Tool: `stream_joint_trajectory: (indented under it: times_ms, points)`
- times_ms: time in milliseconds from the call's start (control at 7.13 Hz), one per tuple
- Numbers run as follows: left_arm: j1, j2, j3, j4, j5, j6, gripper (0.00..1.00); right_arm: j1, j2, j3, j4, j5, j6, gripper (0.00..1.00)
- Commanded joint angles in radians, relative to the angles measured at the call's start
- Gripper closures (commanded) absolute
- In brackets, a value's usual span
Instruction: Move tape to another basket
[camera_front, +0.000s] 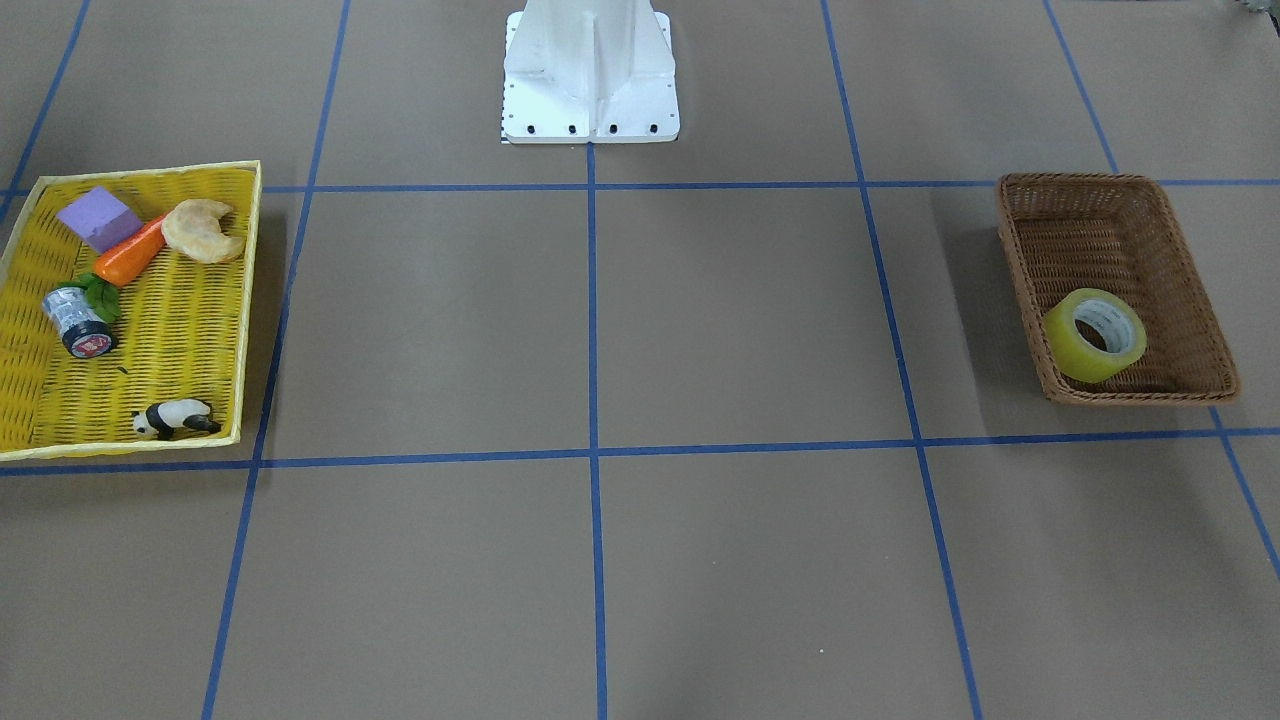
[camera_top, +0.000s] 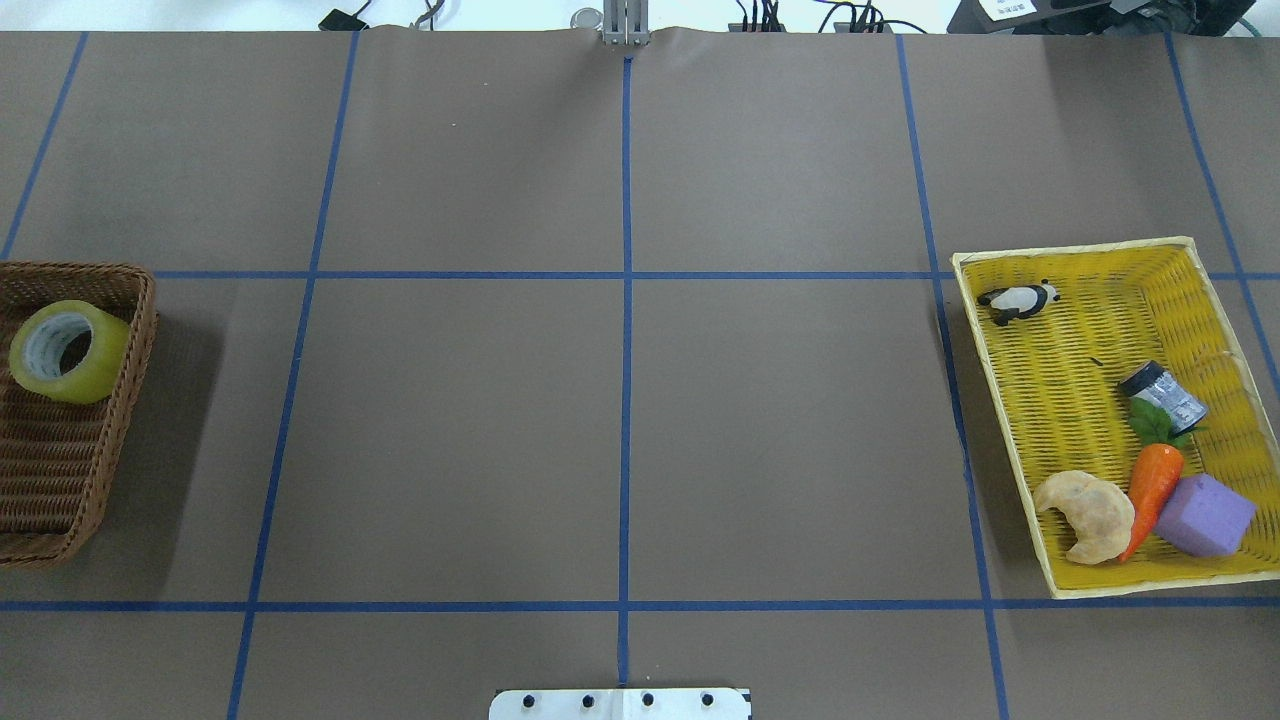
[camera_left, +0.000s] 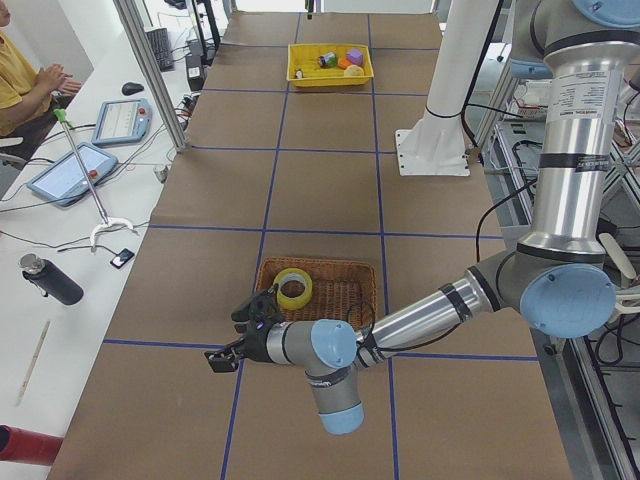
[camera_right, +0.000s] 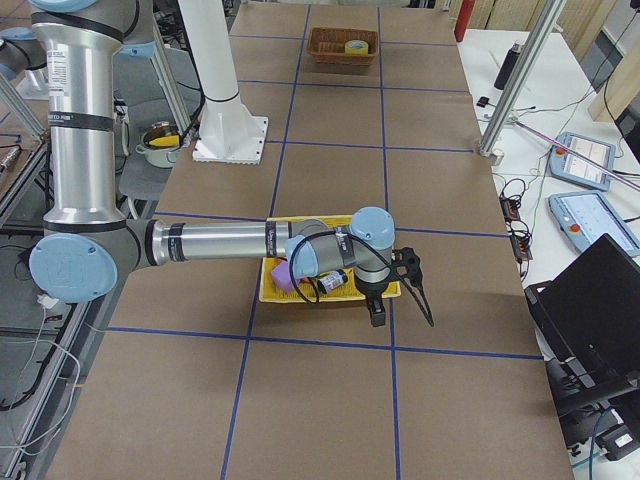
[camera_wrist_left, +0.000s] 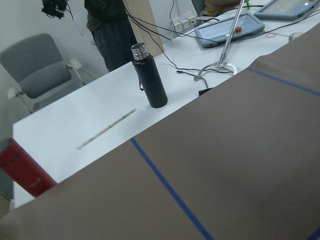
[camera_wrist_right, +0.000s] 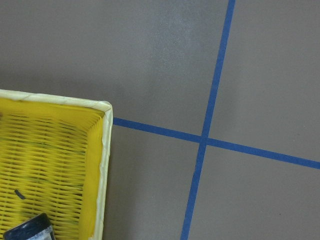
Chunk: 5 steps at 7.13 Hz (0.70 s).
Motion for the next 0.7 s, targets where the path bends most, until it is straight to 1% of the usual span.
stream_joint_trajectory:
  times_ms: [0, 280, 561]
  points:
    - [-0.030, -0.010, -0.003, 0.240, -0.028, 0.018, 0.01, 0.000, 0.000, -0.002, -0.001, 0.000, 0.000, 0.00]
    - [-0.033, -0.013, -0.027, 0.491, -0.123, 0.018, 0.01, 0.000, 0.000, -0.002, -0.001, 0.000, 0.000, 0.00]
    - [-0.030, -0.013, -0.067, 0.715, -0.182, 0.018, 0.01, 0.000, 0.000, -0.003, -0.001, 0.000, 0.000, 0.00]
